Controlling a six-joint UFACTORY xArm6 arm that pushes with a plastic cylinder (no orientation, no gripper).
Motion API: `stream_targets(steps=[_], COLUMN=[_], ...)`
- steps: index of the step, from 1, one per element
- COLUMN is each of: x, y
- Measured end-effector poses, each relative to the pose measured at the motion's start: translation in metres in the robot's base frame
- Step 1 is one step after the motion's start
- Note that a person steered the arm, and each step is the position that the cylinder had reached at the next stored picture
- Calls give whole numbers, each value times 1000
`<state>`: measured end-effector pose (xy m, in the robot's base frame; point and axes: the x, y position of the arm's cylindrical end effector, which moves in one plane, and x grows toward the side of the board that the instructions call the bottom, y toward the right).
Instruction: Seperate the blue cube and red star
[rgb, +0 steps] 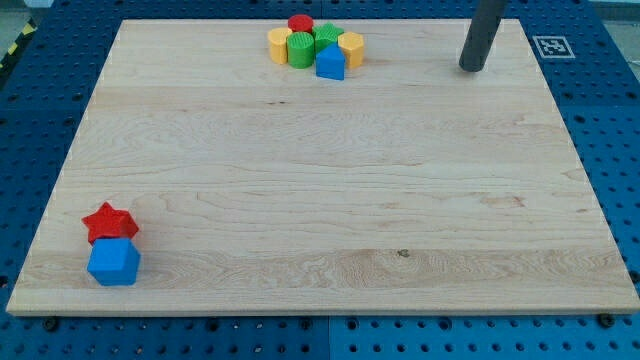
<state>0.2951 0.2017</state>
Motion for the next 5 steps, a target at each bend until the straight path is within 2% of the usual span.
stream_targets(steps=[2,5], x=[10,96], y=[-1,-100])
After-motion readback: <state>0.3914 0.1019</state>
